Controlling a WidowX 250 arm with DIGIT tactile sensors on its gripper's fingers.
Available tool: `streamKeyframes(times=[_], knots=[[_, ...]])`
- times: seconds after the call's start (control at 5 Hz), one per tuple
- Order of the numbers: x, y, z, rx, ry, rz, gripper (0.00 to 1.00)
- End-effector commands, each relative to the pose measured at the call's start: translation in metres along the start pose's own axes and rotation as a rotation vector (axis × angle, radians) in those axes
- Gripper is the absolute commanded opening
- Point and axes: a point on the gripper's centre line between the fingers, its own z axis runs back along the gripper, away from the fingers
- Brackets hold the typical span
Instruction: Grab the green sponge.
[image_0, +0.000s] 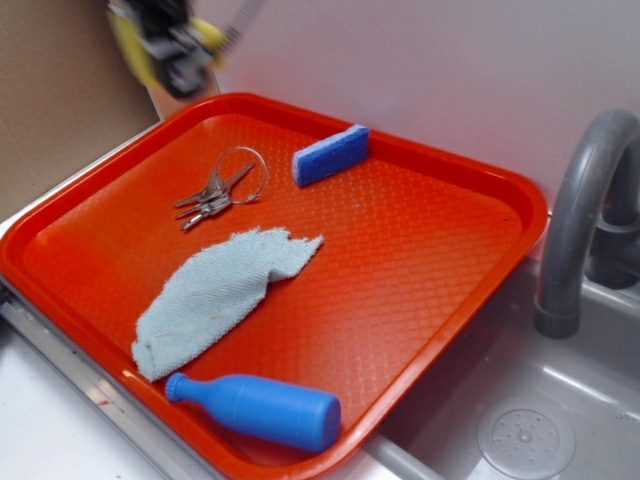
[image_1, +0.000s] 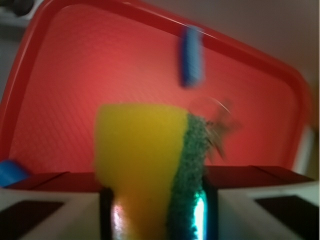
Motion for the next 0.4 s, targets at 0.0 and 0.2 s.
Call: streamKeyframes(times=[0.0,0.2], knots=[[-0.064,0.026,0.043,-0.016,-0.087,0.193,0.0],[-0.074,0.037,0.04,-0.044,-0.07,0.187,0.0]])
